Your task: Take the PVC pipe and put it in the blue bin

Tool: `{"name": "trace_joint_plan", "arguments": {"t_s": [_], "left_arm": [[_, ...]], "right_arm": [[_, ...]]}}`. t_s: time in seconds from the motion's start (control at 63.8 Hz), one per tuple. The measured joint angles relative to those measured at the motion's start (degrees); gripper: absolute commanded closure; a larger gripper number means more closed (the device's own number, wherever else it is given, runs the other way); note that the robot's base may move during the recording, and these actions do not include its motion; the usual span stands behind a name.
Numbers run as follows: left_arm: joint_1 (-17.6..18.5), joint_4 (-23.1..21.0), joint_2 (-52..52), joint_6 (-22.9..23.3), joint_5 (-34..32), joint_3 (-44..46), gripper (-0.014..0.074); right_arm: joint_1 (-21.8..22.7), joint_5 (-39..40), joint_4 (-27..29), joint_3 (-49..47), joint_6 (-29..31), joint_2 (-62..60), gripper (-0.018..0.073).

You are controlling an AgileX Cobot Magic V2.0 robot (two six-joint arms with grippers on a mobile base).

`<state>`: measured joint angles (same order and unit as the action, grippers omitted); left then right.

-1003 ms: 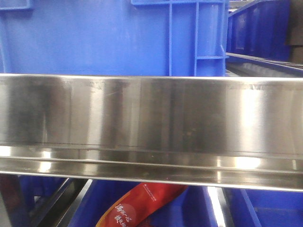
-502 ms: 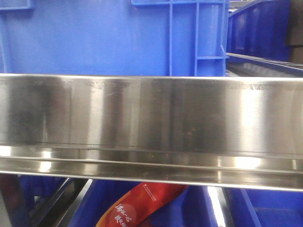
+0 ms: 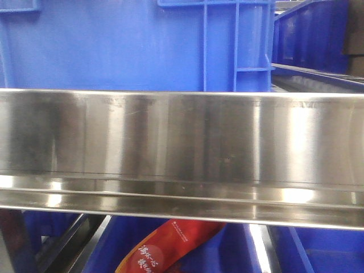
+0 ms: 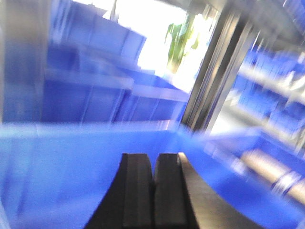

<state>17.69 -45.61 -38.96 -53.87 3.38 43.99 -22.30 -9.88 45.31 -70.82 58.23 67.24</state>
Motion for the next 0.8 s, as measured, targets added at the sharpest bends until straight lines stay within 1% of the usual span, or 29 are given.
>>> {"name": "trace_joint_plan", "arguments": {"t_s": [0.125,0.188,0.298,0.596,0.8], "left_arm": [[0.0,0.0,0.0,0.0,-0.8,0.0,0.0707],[0.0,0.0,0.0,0.0,-1.2,0.0,0.0707],[0.0,0.0,0.0,0.0,-1.6,0.0,0.0707],[0.0,-0.2,0.0,0.0,-2.0,0.0,0.0707],[0.0,-0.3,0.0,0.0,-2.1,0.0,0.0707]], "right_arm": [[0.1,-0.1,0.0,0.0,-2.1,-4.0,0.0727],[1.1,-1.0,0.0,0.0,-3.5,-6.1,0.0727],[2.9,-1.6,0.0,1.6,-4.3,-9.9,0.0727],[8.6,-1.8,0.0,12.5,-4.9,-22.2,0.0727],[13.3,-1.8,0.0,17.4,-5.0,-31.4,0.0727]]}}
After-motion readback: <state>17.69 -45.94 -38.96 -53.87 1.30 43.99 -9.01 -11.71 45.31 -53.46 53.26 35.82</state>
